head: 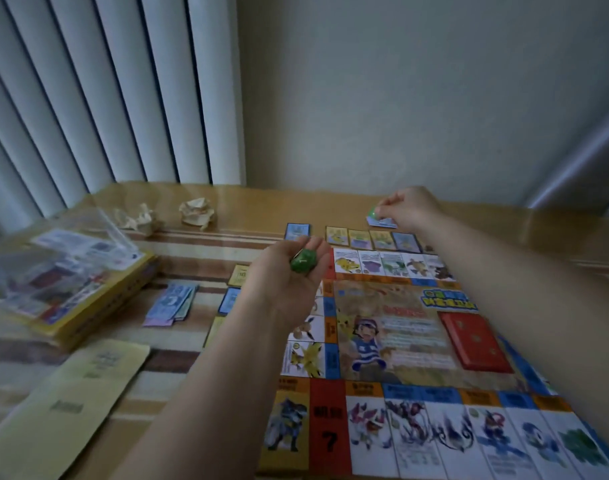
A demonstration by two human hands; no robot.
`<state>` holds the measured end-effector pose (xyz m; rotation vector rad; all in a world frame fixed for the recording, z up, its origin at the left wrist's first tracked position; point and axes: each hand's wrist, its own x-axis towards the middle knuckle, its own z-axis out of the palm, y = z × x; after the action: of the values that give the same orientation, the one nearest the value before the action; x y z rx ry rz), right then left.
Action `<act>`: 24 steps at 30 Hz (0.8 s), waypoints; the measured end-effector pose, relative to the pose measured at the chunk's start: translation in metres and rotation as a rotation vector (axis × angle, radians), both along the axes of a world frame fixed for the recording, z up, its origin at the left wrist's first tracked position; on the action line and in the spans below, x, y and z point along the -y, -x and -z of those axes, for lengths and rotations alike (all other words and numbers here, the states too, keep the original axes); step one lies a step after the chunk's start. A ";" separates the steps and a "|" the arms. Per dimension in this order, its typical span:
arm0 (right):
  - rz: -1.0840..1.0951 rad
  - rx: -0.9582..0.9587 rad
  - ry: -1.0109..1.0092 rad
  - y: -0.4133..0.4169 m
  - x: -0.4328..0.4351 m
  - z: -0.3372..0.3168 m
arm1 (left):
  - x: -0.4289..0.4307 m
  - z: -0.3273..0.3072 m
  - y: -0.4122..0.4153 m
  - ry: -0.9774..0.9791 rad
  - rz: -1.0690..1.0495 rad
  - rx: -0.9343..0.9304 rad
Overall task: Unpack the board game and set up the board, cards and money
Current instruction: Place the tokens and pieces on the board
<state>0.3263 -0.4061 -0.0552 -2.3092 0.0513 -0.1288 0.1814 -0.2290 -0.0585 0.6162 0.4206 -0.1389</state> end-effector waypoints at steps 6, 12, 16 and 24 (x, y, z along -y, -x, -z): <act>0.027 -0.006 0.240 -0.059 -0.034 0.037 | -0.027 0.012 -0.014 0.038 -0.077 0.022; 0.112 0.077 0.558 -0.077 -0.046 0.054 | -0.033 0.015 -0.017 0.085 -0.080 0.042; -0.007 0.187 0.433 -0.057 -0.052 0.029 | -0.037 0.014 -0.015 0.081 -0.094 0.066; -0.799 -0.190 0.089 0.079 -0.115 -0.044 | -0.058 0.009 0.029 0.031 -0.169 0.072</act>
<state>0.2474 -0.2911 -0.0111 -2.2487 -0.7811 0.5003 0.1525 -0.1706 -0.0677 0.5507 0.3983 0.0376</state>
